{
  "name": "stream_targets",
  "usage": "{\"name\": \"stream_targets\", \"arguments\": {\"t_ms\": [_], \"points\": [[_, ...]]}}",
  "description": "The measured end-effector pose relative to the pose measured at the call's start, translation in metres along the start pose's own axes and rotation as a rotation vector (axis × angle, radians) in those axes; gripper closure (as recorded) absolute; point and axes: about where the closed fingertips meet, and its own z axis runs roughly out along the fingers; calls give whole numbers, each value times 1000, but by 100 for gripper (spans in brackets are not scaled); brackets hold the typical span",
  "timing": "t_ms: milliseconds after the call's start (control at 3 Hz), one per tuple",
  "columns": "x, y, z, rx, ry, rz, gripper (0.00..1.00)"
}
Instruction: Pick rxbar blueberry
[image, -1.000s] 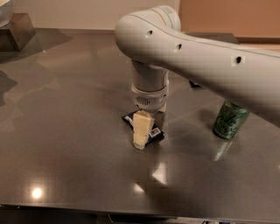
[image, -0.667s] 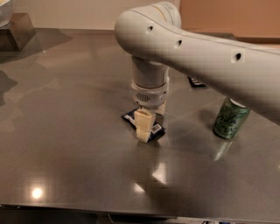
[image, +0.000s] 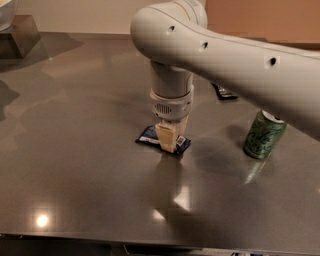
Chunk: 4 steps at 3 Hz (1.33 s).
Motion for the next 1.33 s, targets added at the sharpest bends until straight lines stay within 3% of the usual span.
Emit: {"name": "stream_targets", "arguments": {"t_ms": [333,1000,1333], "points": [[3,-5,-14,-8,-32,19,100],[8,-16,-71,-33,-146,20,100],[4,-22,-103,-12,-185,-8,100]]}}
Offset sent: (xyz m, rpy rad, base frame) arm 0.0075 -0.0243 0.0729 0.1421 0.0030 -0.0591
